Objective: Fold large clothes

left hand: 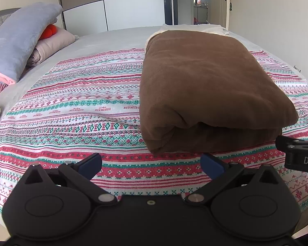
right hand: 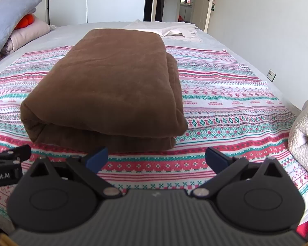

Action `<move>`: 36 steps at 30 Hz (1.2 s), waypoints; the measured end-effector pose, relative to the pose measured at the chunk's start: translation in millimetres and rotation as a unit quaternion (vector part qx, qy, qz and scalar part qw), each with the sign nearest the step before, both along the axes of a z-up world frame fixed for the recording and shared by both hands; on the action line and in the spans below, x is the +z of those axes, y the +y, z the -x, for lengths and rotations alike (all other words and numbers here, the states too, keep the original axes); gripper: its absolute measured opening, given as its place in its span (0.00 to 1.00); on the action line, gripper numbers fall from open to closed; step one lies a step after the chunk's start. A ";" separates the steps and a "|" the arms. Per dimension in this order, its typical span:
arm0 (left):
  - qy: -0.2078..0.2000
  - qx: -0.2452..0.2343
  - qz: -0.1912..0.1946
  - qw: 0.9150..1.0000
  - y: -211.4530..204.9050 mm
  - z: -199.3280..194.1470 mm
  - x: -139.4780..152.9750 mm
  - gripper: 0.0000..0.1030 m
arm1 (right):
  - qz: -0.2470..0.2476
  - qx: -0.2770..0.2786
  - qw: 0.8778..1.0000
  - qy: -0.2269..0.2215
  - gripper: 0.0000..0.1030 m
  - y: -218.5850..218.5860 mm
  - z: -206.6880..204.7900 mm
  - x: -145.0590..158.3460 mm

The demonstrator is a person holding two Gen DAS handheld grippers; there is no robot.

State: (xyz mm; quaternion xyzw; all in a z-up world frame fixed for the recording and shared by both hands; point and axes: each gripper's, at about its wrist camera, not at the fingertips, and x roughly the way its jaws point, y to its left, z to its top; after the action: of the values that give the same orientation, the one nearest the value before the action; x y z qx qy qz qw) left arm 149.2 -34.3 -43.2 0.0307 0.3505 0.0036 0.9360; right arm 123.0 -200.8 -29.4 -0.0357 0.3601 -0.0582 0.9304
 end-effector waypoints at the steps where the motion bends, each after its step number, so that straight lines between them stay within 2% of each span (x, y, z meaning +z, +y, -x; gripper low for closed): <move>1: 0.000 0.000 0.000 1.000 -0.1 0.1 -0.1 1.00 | 0.000 0.000 1.000 0.000 1.00 0.2 0.0 -0.1; 36: 0.005 0.001 -0.003 1.000 1.2 -1.7 -3.4 1.00 | 0.000 0.005 1.000 0.006 1.00 -0.8 -0.7 -1.4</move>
State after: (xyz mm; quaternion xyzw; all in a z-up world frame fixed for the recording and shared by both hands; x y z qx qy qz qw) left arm 150.9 -33.2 -46.6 0.0334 0.3556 0.0051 0.9340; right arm 123.7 -201.6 -30.8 -0.0377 0.3657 -0.0537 0.9284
